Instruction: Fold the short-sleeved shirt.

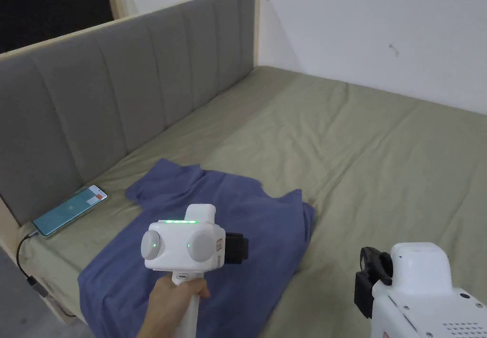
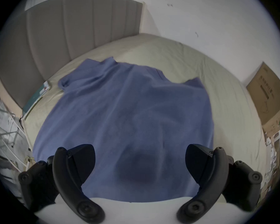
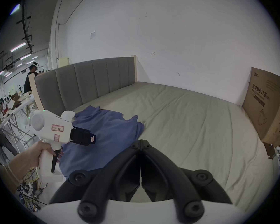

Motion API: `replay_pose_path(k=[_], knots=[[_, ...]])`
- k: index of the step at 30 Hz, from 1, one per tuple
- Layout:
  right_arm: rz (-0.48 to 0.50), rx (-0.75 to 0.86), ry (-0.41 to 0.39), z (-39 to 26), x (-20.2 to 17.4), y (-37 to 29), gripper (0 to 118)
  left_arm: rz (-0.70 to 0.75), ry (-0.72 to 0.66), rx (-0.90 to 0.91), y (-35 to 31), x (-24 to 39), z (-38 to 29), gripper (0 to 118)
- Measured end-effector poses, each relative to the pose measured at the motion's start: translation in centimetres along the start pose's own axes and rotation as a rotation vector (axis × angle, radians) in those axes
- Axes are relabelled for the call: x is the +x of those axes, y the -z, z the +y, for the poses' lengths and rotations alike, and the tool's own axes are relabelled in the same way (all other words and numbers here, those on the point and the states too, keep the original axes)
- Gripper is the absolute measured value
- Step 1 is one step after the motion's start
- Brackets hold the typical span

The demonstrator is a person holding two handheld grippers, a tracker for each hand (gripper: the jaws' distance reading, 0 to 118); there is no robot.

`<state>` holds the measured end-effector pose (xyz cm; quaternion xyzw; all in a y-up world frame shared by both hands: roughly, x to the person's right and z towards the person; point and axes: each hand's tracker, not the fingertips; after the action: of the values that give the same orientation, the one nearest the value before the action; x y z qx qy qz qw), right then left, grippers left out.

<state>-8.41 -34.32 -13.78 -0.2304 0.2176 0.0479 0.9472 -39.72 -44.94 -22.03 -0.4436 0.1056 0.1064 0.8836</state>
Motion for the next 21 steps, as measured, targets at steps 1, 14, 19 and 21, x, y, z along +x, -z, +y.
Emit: replay_pose_path(k=[1,14,19,21], knots=[[-0.001,-0.008,-0.001,-0.1,0.1,0.2,0,0.027,0.005,-0.062,0.9,0.3,0.1,114],[-0.016,-0.087,0.098,-1.1,2.5,0.9,0,0.049,-0.114,-0.137,3.0,-0.6,-0.7,0],[-0.038,-0.079,0.128,-1.1,3.8,-0.3,0,0.023,-0.148,-0.148,1.7,-1.0,1.1,0],[-0.054,-0.066,0.147,-0.9,4.6,-1.0,0,-0.012,-0.145,-0.089,0.1,-0.7,2.0,0]])
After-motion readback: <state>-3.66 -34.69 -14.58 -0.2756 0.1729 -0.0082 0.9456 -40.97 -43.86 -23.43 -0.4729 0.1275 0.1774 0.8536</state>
